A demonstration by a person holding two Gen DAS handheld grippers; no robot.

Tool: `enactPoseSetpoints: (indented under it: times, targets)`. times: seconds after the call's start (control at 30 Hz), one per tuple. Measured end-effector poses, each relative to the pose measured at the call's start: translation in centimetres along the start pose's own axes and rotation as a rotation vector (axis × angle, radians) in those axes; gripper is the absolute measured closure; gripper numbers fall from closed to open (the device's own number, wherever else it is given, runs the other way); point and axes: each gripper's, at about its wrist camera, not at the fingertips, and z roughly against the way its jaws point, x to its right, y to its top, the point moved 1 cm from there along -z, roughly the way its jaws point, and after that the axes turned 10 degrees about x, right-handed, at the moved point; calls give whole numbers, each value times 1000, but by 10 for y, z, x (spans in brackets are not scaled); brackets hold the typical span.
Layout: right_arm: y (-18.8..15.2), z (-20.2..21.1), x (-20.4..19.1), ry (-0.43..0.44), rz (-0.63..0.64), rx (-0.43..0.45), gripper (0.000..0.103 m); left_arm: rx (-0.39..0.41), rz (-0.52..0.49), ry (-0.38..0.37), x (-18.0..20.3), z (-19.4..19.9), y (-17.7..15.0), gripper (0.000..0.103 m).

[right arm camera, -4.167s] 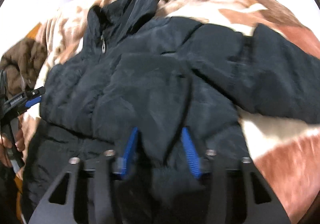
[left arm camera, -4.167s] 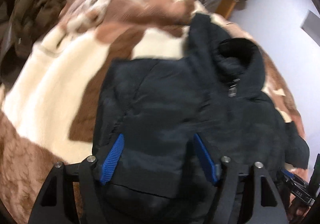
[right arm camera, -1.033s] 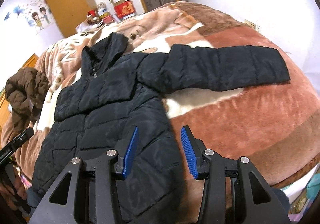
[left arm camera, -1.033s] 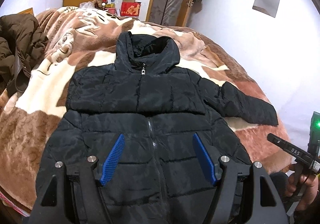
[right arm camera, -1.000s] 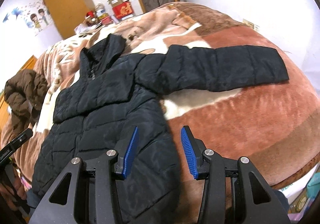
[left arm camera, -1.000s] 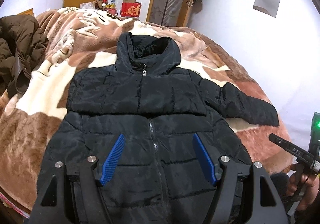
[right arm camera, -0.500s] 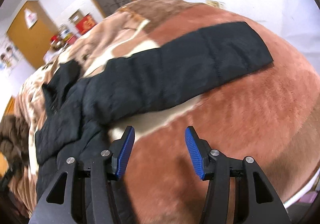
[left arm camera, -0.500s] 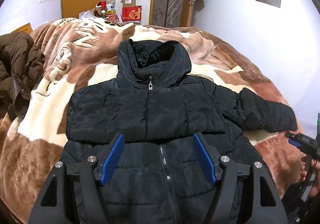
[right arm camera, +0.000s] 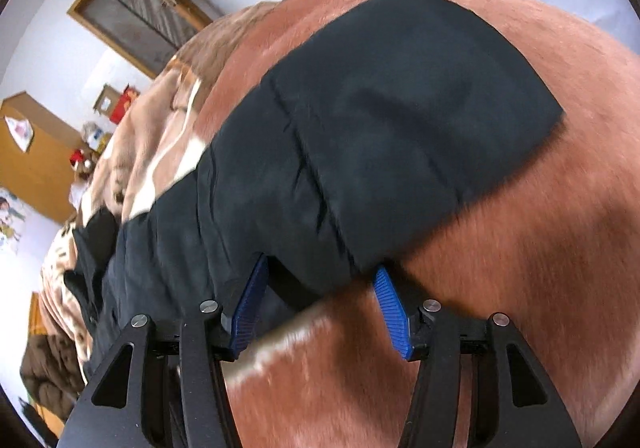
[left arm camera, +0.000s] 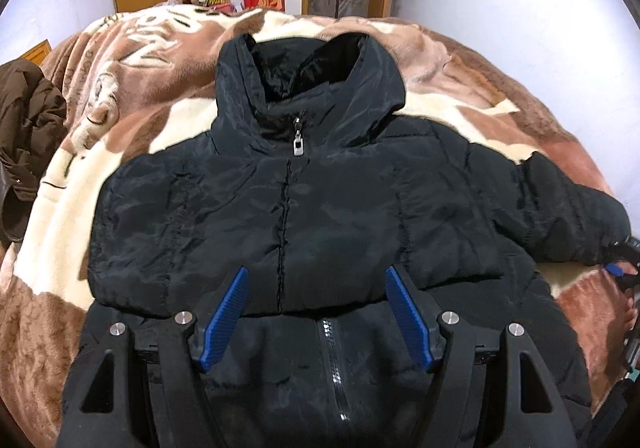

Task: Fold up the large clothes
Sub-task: 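Fold the held sleeve across the jacket body toward the zipper with the right gripper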

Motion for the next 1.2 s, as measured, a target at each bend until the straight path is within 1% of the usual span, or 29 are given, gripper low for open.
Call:
enactPoseSetpoints:
  times: [0.17,0.33,0.4,0.43,0.47,0.5,0.6,0.73,0.83,0.93,1.03,1.07,1.13,1.2]
  targets:
    - [17,-7,6,23,-65,50,44,-29,9,10,-5,-20,-5,31]
    - [29,-18,5,-7,-98,46,45,-44,20,16,-9,-29,-9,31]
    - [31,-18,1,-26,-75,46,63,-45,27,17,-11,-29,-10,31]
    - [33,-16,-1,-23,-67,47,69,-43,29,17,-12,-27,-10,31]
    - [33,-15,-5,-17,-63,47,81,-42,31,16,-13,-26,-10,31]
    - [35,-10,-10,-18,-49,50,84,-40,31,18,-13,-25,-9,31]
    - [38,10,-34,2,12,78,87,-28,33,20,-16,-19,-7,31]
    - [37,48,-83,82,119,116,87,-6,39,22,-22,-8,-3,31]
    - [30,83,-133,183,216,143,88,5,57,21,-29,1,-2,31]
    - [18,106,-179,278,291,148,88,17,81,23,-39,10,-2,31]
    - [-2,126,-232,391,376,128,88,28,107,29,-52,20,-3,31]
    - [-7,127,-243,412,391,119,88,32,115,33,-57,23,-3,31]
    - [-27,129,-273,471,437,84,88,39,132,41,-67,30,-4,31]
    - [-48,122,-300,501,479,49,88,48,150,53,-78,36,-5,31]
